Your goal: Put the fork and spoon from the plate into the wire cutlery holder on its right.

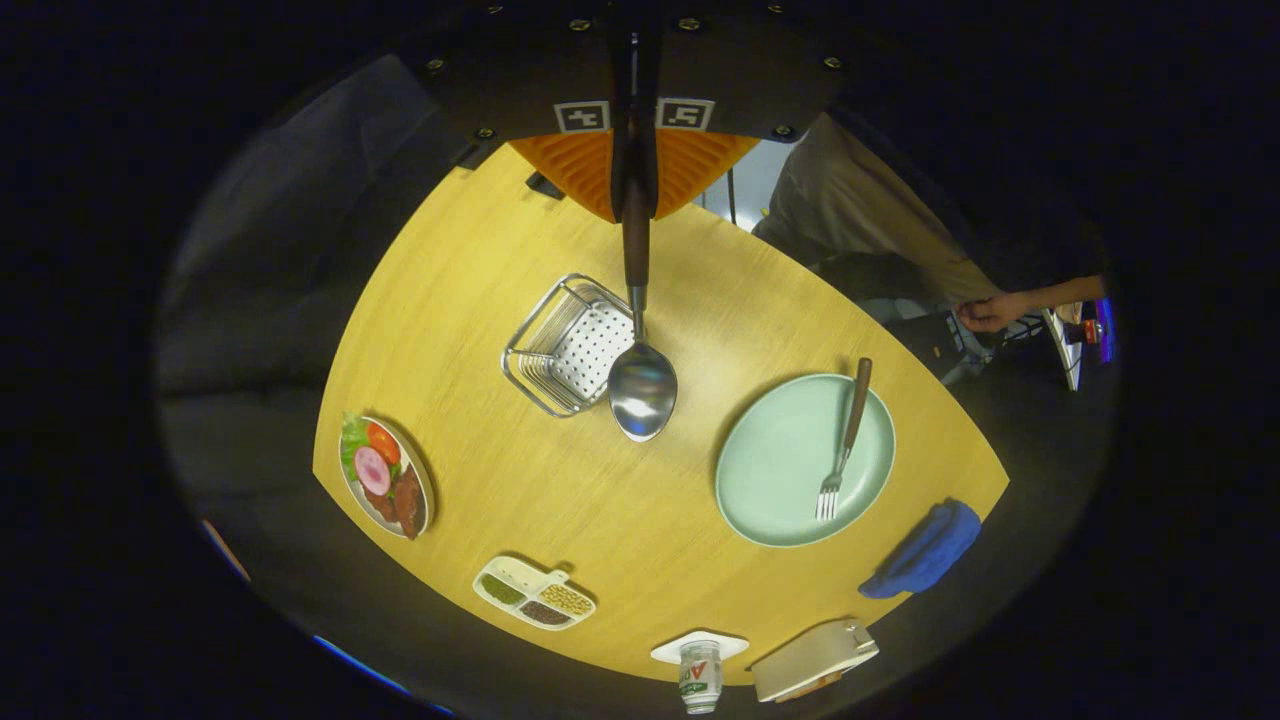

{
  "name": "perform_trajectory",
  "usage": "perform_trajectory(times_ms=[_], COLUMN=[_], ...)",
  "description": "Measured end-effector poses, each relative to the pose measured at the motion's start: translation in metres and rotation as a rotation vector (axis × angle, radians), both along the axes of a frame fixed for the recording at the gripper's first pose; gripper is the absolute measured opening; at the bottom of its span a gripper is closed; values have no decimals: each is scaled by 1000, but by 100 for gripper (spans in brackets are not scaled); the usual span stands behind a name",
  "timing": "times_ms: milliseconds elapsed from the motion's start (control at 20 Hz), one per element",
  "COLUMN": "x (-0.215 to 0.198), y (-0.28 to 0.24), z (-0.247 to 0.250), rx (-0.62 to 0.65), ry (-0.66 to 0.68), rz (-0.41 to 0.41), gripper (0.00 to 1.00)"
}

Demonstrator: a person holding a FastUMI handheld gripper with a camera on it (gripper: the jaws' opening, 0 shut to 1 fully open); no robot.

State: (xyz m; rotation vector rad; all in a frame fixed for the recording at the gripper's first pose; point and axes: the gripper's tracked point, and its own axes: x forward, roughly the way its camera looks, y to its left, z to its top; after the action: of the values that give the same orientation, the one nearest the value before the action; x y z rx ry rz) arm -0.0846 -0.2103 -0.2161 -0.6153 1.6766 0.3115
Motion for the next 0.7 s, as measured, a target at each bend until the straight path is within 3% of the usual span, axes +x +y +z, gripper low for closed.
perform_trajectory(times_ms=[300, 700], x=[1, 11], y=[-40, -44], z=[1, -20], rx=[-90, -138], ry=[95, 186], rz=[5, 45], gripper=[2, 3])
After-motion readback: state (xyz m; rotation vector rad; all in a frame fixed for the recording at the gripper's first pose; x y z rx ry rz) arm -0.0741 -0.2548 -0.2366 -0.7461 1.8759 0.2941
